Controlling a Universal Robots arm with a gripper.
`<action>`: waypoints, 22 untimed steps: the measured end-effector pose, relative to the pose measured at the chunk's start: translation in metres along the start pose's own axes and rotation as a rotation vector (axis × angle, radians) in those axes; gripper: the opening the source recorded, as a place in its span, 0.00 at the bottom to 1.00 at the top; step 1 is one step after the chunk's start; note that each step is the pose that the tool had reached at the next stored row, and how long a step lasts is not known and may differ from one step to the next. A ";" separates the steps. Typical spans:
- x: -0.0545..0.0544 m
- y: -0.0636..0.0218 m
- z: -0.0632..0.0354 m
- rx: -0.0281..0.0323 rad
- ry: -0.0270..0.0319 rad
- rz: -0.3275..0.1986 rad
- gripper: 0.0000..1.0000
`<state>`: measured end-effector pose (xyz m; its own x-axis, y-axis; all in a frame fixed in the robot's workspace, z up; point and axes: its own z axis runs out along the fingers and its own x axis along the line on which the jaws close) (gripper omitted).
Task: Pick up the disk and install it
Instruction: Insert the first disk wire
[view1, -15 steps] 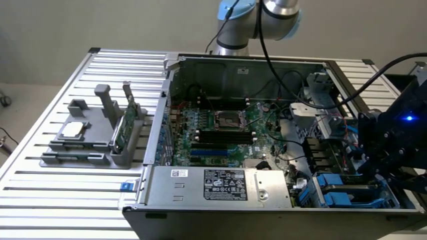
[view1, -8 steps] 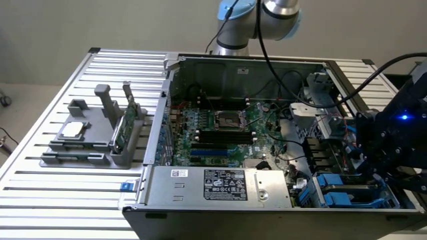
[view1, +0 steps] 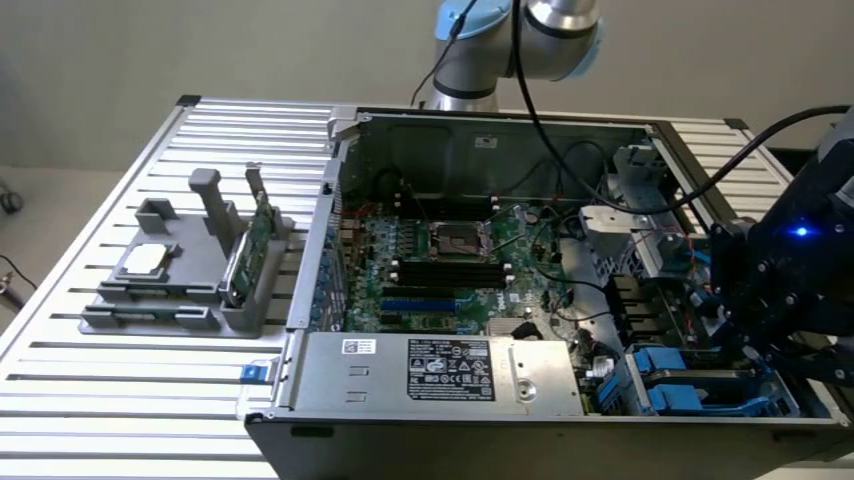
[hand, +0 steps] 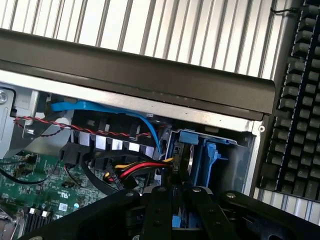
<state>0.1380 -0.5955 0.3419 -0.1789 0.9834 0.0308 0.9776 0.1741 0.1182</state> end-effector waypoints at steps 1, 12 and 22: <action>0.000 0.0000 0.0000 -0.0005 -0.0014 0.007 0.18; 0.004 0.0006 0.0010 -0.0118 -0.0162 0.057 0.18; 0.010 -0.0028 0.0038 -0.0249 -0.0414 0.060 0.18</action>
<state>0.1338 -0.5859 0.3381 -0.1149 0.9934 -0.0024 0.9833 0.1140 0.1421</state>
